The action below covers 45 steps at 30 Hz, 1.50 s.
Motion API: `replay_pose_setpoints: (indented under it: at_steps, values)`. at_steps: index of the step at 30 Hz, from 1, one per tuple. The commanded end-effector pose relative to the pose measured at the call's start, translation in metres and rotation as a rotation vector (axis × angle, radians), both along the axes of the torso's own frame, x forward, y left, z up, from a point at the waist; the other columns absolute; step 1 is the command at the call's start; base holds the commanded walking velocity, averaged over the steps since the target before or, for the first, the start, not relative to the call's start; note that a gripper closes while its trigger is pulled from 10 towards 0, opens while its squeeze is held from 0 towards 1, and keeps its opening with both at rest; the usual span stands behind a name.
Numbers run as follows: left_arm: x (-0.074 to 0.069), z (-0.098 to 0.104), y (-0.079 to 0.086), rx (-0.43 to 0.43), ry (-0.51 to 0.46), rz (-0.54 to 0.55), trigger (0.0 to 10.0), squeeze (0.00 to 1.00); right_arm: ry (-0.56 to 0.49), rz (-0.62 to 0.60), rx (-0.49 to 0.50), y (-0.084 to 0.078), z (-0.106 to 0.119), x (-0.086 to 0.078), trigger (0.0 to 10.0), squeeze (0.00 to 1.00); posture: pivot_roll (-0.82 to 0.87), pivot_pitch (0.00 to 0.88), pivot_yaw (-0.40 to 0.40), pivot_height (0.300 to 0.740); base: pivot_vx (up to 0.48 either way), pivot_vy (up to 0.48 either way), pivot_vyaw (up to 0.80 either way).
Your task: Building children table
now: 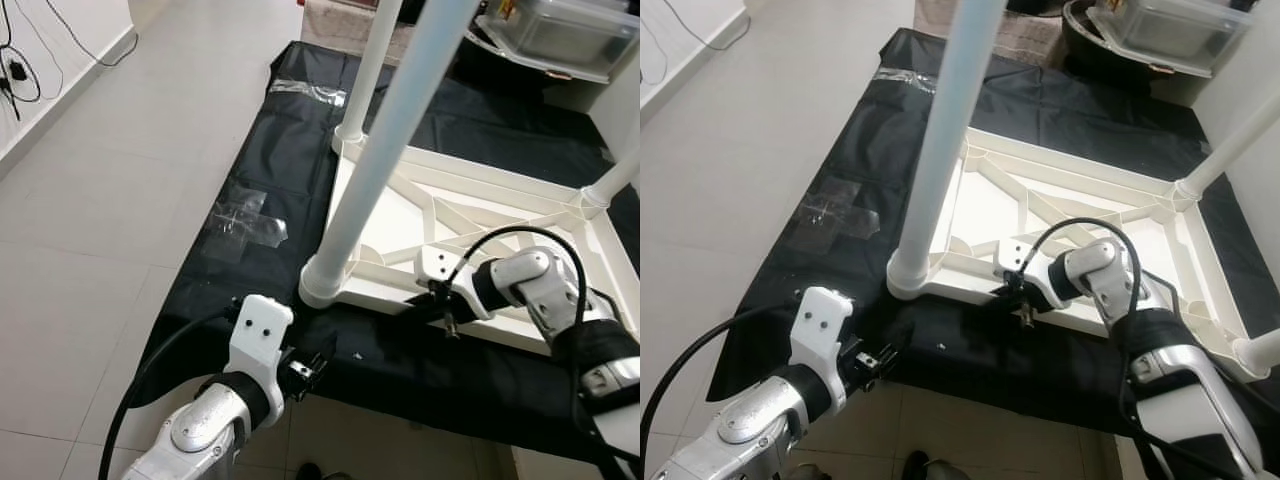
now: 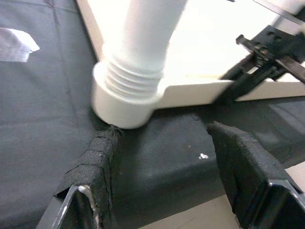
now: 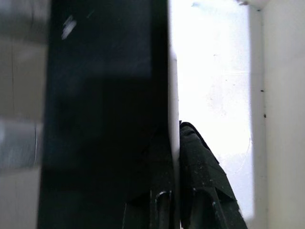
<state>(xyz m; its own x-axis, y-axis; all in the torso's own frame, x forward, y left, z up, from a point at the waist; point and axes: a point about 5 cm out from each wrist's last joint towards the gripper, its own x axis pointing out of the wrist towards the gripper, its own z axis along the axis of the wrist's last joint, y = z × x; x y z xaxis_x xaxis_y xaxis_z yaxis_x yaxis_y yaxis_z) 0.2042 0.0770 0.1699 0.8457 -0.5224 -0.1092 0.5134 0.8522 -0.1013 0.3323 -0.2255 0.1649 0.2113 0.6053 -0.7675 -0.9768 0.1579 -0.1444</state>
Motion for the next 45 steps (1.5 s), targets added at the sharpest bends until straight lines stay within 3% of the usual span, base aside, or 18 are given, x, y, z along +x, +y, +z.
replay_pose_setpoints:
  at_steps: [1, 6, 7, 8, 9, 16, 17, 18, 19, 24, 30, 33, 37, 39, 40, 43, 45]
  values:
    - [-0.002, -0.005, -0.002, -0.003, 0.028, -0.015, 10.0, 0.00, 0.144, 0.030, -0.104, -0.013, -0.026, -0.016, 0.0, 0.00, 0.14, 0.215, -0.179, 0.740, 0.000, 0.000, 0.00]
    - [-0.001, -0.005, -0.003, -0.001, 0.028, -0.020, 10.0, 0.00, 0.181, 0.087, -0.144, -0.018, -0.027, -0.026, 0.2, 0.00, 0.14, 0.214, -0.177, 0.740, 0.000, 0.000, 0.00]
    - [-0.001, -0.005, -0.003, 0.001, 0.028, -0.020, 10.0, 0.00, 0.186, 0.102, -0.159, -0.018, -0.027, -0.028, 10.0, 0.00, 0.15, 0.212, -0.175, 0.740, 0.000, 0.000, 0.00]
    - [0.000, -0.006, -0.003, 0.003, 0.028, -0.020, 10.0, 0.00, 0.180, 0.101, -0.159, -0.017, -0.027, -0.027, 10.0, 0.00, 0.15, 0.211, -0.174, 0.740, 0.000, 0.000, 0.00]
    - [0.000, -0.006, -0.002, 0.004, 0.028, -0.019, 10.0, 0.00, 0.150, 0.088, -0.150, -0.015, -0.025, -0.023, 10.0, 1.00, 0.15, 0.211, -0.175, 0.740, 0.000, 0.000, 0.00]
    - [-0.001, -0.007, -0.002, 0.007, 0.030, -0.020, 10.0, 0.00, 0.112, 0.072, -0.116, -0.012, -0.021, -0.019, 10.0, 1.00, 0.15, 0.205, -0.174, 0.740, 0.000, 0.000, 0.00]
    - [0.000, -0.007, -0.002, 0.007, 0.031, -0.020, 10.0, 0.00, 0.109, 0.067, -0.117, -0.014, -0.019, -0.019, 10.0, 0.75, 0.15, 0.203, -0.173, 0.740, 0.000, 0.000, 0.00]
    - [0.000, -0.007, -0.002, 0.007, 0.031, -0.020, 10.0, 0.00, 0.109, 0.067, -0.117, -0.014, -0.019, -0.019, 10.0, 0.75, 0.15, 0.203, -0.173, 0.740, 0.000, 0.000, 0.00]
    - [0.000, -0.007, -0.002, 0.007, 0.030, -0.020, 10.0, 0.00, 0.107, 0.064, -0.118, -0.016, -0.017, -0.019, 10.0, 0.00, 0.15, 0.203, -0.173, 0.740, 0.000, 0.000, 0.00]
    - [0.002, -0.008, -0.002, 0.009, 0.029, -0.021, 10.0, 0.00, 0.105, 0.050, -0.085, -0.021, -0.007, -0.020, 10.0, 0.00, 0.15, 0.189, -0.166, 0.740, 0.000, 0.000, 0.00]
    - [0.007, -0.011, 0.000, 0.020, 0.022, -0.024, 10.0, 0.00, 0.072, 0.013, 0.014, -0.035, 0.022, -0.027, 10.0, 0.00, 0.16, 0.163, -0.154, 0.740, 0.000, 0.000, 0.00]
    - [0.013, -0.016, 0.002, 0.032, 0.021, -0.028, 10.0, 0.00, 0.044, -0.027, 0.086, -0.051, 0.040, -0.037, 10.0, 0.00, 0.15, 0.127, -0.136, 0.740, 0.000, 0.000, 0.00]
    - [0.015, -0.017, 0.002, 0.035, 0.020, -0.029, 10.0, 0.00, 0.031, -0.042, 0.109, -0.055, 0.044, -0.038, 10.0, 0.00, 0.15, 0.124, -0.136, 0.740, 0.000, 0.000, 0.00]
    - [0.017, -0.018, 0.002, 0.036, 0.020, -0.029, 10.0, 0.00, 0.013, -0.067, 0.163, -0.057, 0.049, -0.039, 10.0, 0.00, 0.15, 0.112, -0.131, 0.740, 0.000, 0.000, 0.00]
    - [0.018, -0.021, 0.003, 0.034, 0.026, -0.029, 10.0, 0.00, 0.002, -0.110, 0.242, -0.061, 0.051, -0.042, 10.0, 0.00, 0.16, 0.090, -0.124, 0.740, 0.000, 0.000, 0.00]
    - [0.018, -0.021, 0.003, 0.034, 0.026, -0.029, 10.0, 0.00, 0.002, -0.110, 0.242, -0.061, 0.051, -0.042, 10.0, 0.00, 0.16, 0.090, -0.124, 0.740, 0.000, 0.000, 0.00]
    - [0.018, -0.026, 0.015, 0.043, 0.042, -0.006, 10.0, 0.00, -0.055, -0.199, 0.398, -0.062, 0.046, -0.047, 10.0, 0.00, 0.18, 0.065, -0.112, 0.740, 0.000, 0.000, 0.00]
